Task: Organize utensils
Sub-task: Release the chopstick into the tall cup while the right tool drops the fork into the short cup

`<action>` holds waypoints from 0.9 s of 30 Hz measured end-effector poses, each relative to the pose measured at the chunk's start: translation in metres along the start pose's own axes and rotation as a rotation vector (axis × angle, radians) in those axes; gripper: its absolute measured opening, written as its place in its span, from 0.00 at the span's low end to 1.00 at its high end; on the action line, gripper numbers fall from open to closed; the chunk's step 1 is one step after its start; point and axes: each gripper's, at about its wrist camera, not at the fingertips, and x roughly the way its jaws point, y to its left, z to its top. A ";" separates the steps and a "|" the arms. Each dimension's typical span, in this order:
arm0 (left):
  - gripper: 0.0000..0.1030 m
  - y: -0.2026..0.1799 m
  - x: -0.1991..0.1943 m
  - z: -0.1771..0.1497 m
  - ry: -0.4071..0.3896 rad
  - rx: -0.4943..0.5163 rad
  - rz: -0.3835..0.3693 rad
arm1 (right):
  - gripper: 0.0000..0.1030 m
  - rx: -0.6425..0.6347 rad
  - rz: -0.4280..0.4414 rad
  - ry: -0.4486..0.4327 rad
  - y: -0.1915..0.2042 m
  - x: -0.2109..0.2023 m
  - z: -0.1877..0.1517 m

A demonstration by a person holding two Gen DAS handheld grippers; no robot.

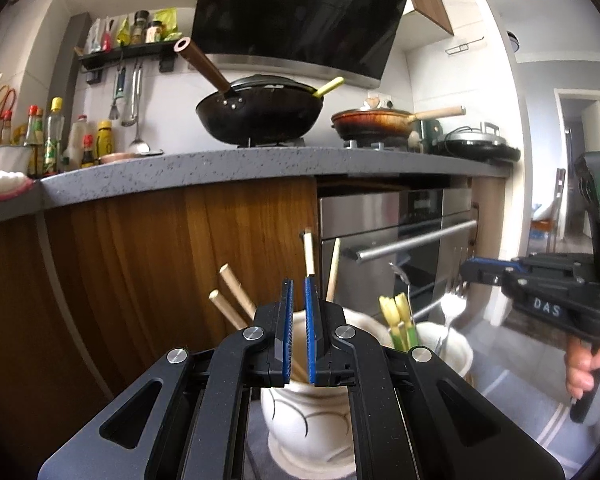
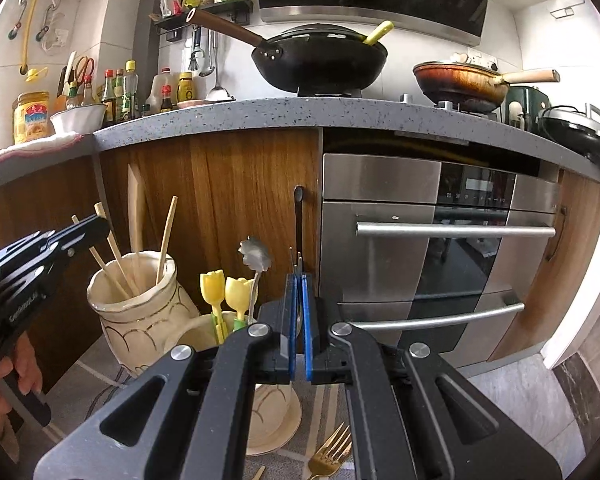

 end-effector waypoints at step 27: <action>0.84 -0.011 -0.074 -0.031 0.139 -0.029 0.017 | 0.75 0.161 -0.035 0.034 -0.051 -0.066 -0.028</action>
